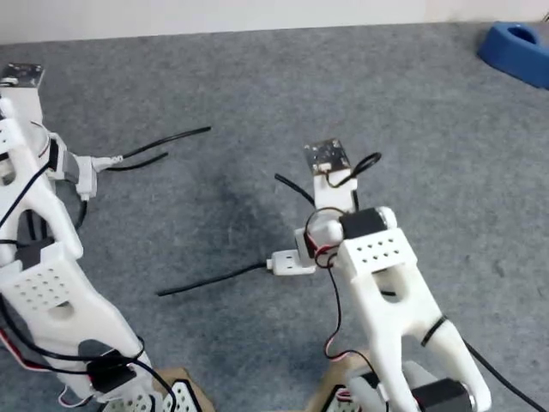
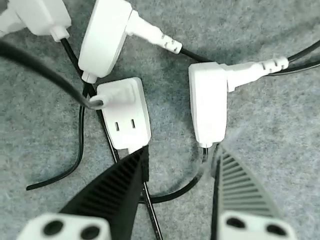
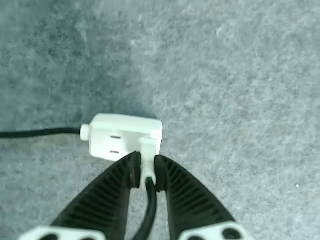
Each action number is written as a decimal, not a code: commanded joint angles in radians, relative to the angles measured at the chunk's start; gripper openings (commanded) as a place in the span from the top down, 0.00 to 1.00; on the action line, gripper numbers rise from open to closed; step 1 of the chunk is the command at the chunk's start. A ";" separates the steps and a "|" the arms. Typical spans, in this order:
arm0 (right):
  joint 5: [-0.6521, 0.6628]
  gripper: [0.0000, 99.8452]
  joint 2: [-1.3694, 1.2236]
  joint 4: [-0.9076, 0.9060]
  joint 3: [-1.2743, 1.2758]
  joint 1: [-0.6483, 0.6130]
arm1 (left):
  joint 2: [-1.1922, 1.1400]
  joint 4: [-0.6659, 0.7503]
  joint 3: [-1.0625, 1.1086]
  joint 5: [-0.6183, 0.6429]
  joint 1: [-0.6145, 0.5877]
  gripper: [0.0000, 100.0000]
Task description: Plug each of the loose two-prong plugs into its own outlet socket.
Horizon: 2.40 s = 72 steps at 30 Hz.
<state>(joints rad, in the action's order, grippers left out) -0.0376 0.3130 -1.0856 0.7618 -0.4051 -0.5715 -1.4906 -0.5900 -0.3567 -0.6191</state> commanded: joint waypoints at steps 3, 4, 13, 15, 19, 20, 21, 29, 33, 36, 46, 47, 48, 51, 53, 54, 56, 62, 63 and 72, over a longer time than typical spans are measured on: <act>0.012 0.99 -0.010 -0.001 0.058 0.008 | 0.073 -0.009 -0.039 0.011 -0.004 0.79; 0.009 0.99 -0.010 0.004 0.054 0.008 | 0.073 -0.009 -0.039 0.011 -0.004 0.79; -0.091 0.99 -0.019 0.140 0.048 0.008 | 0.073 -0.021 -0.041 0.011 -0.008 0.79; -0.106 0.99 -0.012 0.203 0.101 0.004 | 0.073 -0.023 -0.047 0.011 -0.004 0.79; -0.103 0.99 -0.010 0.251 0.173 0.002 | 0.073 -0.023 -0.050 0.011 -0.002 0.79; -0.103 0.99 -0.010 0.249 0.188 0.002 | 0.073 -0.023 -0.050 0.011 -0.002 0.79; -0.101 0.99 -0.010 0.249 0.196 0.002 | 0.073 -0.023 -0.050 0.011 -0.002 0.79; -0.029 0.99 -0.012 0.191 0.199 0.004 | 0.073 -0.023 -0.050 0.011 -0.004 0.79; 0.014 0.99 -0.010 0.176 0.231 0.001 | 0.073 -0.023 -0.050 0.011 -0.004 0.79; 0.043 0.99 -0.010 0.176 0.257 0.001 | 0.073 -0.023 -0.050 0.011 -0.004 0.79; 0.092 0.99 -0.013 0.082 0.209 -0.058 | 0.073 -0.023 -0.050 0.011 -0.002 0.79; 0.094 0.99 -0.013 0.081 0.209 -0.061 | 0.073 -0.023 -0.050 0.011 -0.002 0.79; 0.095 0.99 -0.018 0.084 0.209 -0.061 | 0.073 -0.023 -0.050 0.011 -0.002 0.79; 0.095 0.99 -0.021 0.099 0.208 -0.059 | 0.073 -0.023 -0.048 0.011 -0.004 0.79; 0.095 0.99 -0.021 0.102 0.208 -0.061 | 0.073 -0.023 -0.048 0.011 -0.004 0.79; 0.095 0.99 -0.021 0.108 0.203 -0.059 | 0.073 -0.023 -0.048 0.011 -0.005 0.79; 0.091 0.99 -0.022 0.108 0.186 -0.058 | 0.073 -0.025 -0.048 0.011 -0.005 0.79; 0.084 0.99 -0.035 0.107 0.110 -0.058 | 0.073 -0.043 -0.050 0.011 -0.007 0.79; 0.071 0.99 -0.054 0.107 0.093 -0.058 | 0.073 -0.043 -0.050 0.011 -0.007 0.79; 0.011 0.99 -0.189 0.154 0.074 -0.024 | 0.070 -0.035 -0.050 0.011 -0.008 0.79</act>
<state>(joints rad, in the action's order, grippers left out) -0.0176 0.1688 -0.9337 0.7756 -0.4250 -0.5715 -1.5259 -0.5930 -0.3567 -0.6206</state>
